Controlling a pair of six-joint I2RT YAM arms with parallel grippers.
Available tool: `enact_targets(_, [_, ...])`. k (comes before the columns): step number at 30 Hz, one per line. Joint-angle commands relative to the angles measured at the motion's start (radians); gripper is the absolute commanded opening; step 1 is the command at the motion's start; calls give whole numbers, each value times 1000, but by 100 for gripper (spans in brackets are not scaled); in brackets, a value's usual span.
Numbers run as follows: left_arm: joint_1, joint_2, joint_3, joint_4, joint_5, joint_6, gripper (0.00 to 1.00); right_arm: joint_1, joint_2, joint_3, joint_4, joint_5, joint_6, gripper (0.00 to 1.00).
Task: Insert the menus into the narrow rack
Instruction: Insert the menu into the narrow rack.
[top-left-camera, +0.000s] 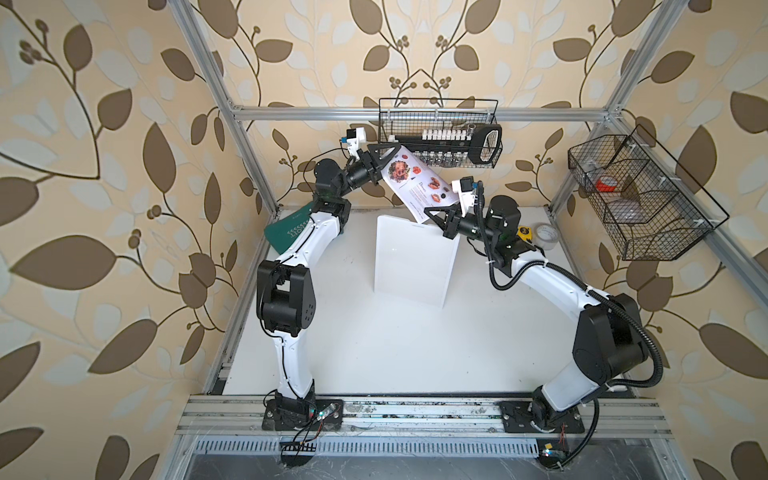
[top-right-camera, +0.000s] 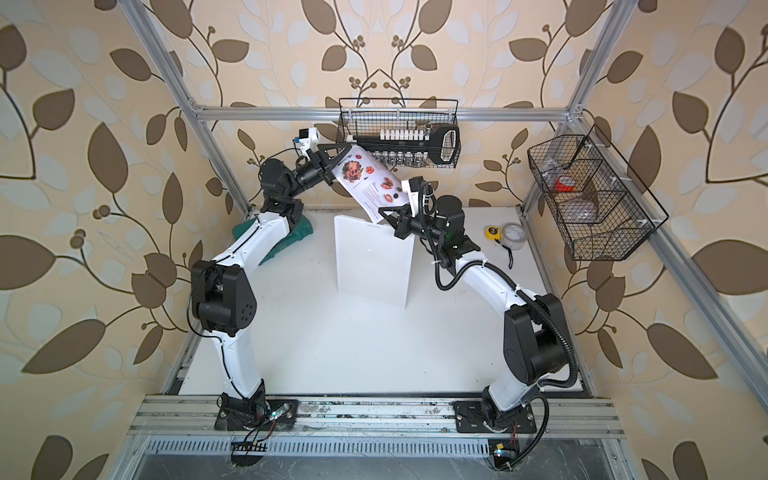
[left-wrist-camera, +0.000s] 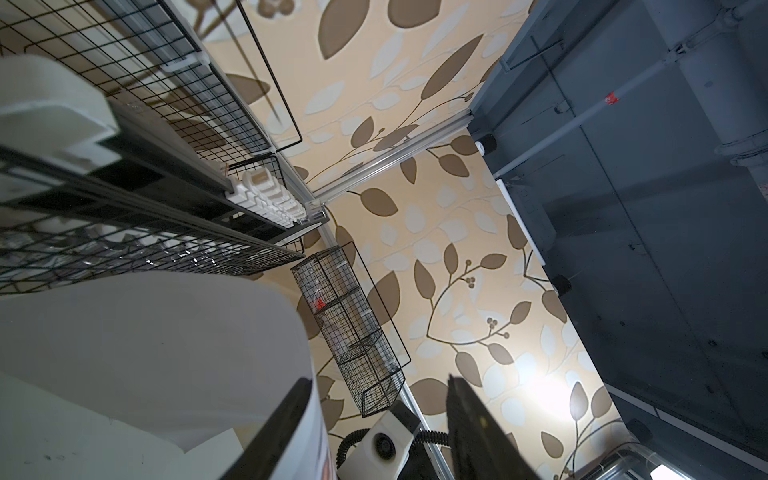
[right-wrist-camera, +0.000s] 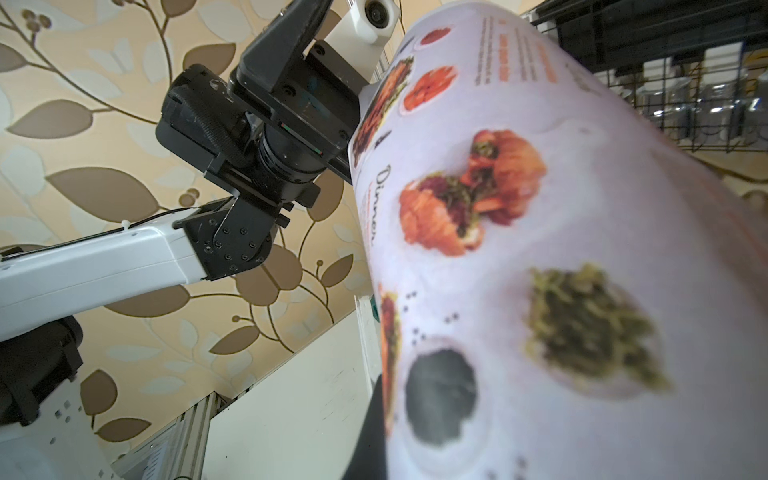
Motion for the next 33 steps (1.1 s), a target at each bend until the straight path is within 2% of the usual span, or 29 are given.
enact_targets(1, [8, -14, 14, 70, 23, -5, 53, 4, 25, 44, -16, -18, 2, 0])
enact_targets(8, [8, -9, 32, 64, 22, -5, 53, 3, 35, 95, -54, -24, -16, 0])
enact_targets(27, [8, -20, -10, 90, 28, -25, 52, 3, -4, -17, -10, -38, 24, 0])
enact_targets(33, [8, -51, -73, 139, 43, -55, 45, 2, -19, -16, -24, -38, 29, 0])
